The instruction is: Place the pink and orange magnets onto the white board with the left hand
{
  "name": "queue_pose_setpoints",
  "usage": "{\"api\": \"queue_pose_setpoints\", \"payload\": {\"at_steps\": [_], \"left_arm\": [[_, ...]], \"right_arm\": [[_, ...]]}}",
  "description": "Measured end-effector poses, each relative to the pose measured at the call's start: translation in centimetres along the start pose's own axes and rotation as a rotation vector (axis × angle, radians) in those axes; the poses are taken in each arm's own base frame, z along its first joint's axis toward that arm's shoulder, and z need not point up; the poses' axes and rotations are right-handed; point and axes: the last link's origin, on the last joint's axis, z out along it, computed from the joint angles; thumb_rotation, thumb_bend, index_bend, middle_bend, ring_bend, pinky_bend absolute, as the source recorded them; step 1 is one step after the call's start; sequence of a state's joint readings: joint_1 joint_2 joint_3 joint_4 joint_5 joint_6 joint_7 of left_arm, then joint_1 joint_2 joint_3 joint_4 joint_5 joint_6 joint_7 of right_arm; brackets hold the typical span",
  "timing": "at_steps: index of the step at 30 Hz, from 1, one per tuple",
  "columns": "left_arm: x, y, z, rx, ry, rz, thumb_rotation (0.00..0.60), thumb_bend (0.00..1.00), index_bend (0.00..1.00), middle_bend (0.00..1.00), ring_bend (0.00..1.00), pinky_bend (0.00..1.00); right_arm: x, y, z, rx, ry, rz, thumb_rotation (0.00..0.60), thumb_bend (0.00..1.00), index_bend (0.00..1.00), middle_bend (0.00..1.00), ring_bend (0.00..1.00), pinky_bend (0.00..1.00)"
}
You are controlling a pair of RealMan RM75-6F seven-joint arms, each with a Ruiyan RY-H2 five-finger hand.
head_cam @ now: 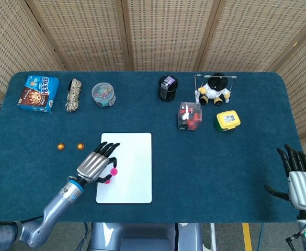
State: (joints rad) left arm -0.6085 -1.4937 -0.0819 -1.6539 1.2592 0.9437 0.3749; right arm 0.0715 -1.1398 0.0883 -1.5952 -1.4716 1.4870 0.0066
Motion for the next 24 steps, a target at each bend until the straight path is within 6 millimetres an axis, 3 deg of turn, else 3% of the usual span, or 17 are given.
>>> {"api": "queue_pose_setpoints", "payload": {"at_steps": [5, 10, 16, 20, 24], "left_arm": [[-0.4, 0.6, 0.5, -0.011, -0.015, -0.004, 0.6, 0.32, 0.52, 0.0, 0.0, 0.0], [-0.9, 1.1, 0.7, -0.015, -0.03, 0.004, 0.6, 0.29, 0.38, 0.0, 0.0, 0.0], [-0.7, 0.8, 0.6, -0.003, -0.028, 0.004, 0.6, 0.27, 0.35, 0.0, 0.0, 0.0], [-0.2, -0.1, 0.5, 0.021, -0.011, -0.002, 0.6, 0.3, 0.35, 0.0, 0.0, 0.0], [0.7, -3.0, 0.2, 0.089, 0.015, 0.021, 0.6, 0.31, 0.35, 0.0, 0.0, 0.0]], "right_arm": [[0.0, 0.0, 0.0, -0.002, -0.002, 0.001, 0.6, 0.0, 0.0, 0.0, 0.0, 0.0], [0.0, 0.0, 0.0, -0.003, -0.004, 0.002, 0.6, 0.0, 0.0, 0.0, 0.0, 0.0], [0.0, 0.0, 0.0, -0.003, -0.003, 0.002, 0.6, 0.0, 0.0, 0.0, 0.0, 0.0], [0.0, 0.0, 0.0, -0.003, -0.002, 0.003, 0.6, 0.0, 0.0, 0.0, 0.0, 0.0], [0.0, 0.0, 0.1, -0.003, -0.003, 0.002, 0.6, 0.0, 0.0, 0.0, 0.0, 0.0]]}}
